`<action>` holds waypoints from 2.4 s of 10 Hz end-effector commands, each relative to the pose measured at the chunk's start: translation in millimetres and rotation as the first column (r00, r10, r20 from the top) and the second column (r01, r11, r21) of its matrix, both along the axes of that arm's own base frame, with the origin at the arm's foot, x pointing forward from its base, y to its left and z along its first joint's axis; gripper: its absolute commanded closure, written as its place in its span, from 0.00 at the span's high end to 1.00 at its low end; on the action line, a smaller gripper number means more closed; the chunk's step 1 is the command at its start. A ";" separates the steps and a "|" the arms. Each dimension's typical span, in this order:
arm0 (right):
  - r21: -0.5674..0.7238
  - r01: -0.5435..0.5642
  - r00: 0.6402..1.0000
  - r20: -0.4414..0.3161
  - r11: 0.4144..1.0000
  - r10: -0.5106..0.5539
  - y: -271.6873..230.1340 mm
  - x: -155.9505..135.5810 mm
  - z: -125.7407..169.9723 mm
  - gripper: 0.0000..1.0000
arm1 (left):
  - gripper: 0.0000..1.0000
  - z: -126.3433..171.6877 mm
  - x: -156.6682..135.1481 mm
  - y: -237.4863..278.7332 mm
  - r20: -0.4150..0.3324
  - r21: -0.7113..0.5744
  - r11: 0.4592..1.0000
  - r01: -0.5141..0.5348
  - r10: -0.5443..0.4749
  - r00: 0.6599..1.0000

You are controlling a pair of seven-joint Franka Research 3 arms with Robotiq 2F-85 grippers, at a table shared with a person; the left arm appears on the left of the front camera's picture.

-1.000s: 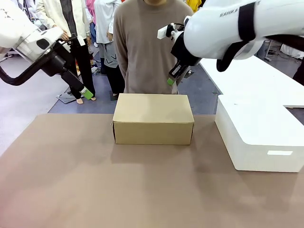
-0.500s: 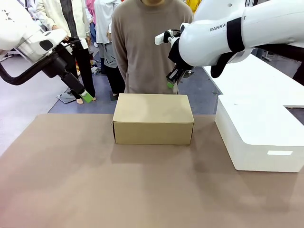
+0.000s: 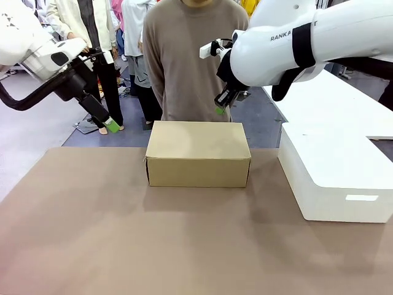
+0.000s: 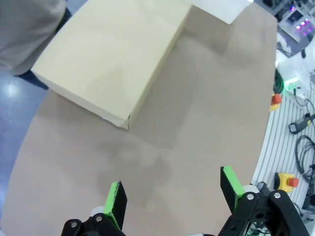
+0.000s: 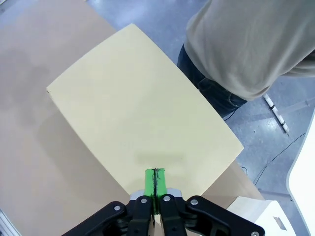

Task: Pack the shoes into the box.
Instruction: Press down on the lid of the Shoes Box.

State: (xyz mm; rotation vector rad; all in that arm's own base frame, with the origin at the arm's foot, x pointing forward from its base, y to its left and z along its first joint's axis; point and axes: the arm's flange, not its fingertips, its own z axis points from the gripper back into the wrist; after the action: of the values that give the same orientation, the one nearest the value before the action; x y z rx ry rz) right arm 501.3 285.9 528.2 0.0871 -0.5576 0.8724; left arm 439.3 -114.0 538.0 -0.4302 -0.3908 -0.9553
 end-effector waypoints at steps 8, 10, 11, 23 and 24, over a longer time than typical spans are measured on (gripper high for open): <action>0.030 0.332 0.937 -0.123 0.943 -0.327 61.3 77.2 -49.8 0.00 | 1.00 16.3 -39.9 -3.5 0.117 0.265 0.871 -0.414 0.397 0.910; 0.022 0.352 0.931 -0.114 0.936 -0.347 66.4 84.0 -64.9 0.00 | 1.00 9.7 -34.2 -0.5 0.086 0.241 0.878 -0.413 0.405 0.910; 0.013 0.360 0.929 -0.103 0.933 -0.357 67.8 87.2 -73.8 0.00 | 1.00 7.5 -33.5 2.5 0.080 0.202 0.887 -0.416 0.408 0.909; 0.038 0.379 0.923 -0.077 0.924 -0.376 56.4 79.5 -73.0 0.00 | 1.00 6.5 -29.4 -3.4 0.117 0.085 0.918 -0.386 0.376 0.919; 0.039 0.365 0.930 -0.071 0.930 -0.362 51.2 70.4 -57.1 0.00 | 1.00 6.5 -29.4 -3.4 0.117 0.085 0.918 -0.386 0.376 0.919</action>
State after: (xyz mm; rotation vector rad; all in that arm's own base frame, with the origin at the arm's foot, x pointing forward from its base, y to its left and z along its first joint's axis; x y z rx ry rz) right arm 588.8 349.2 461.1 0.0543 -0.5192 0.4823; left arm 408.1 -118.1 543.0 -0.2035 -0.4935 -0.6255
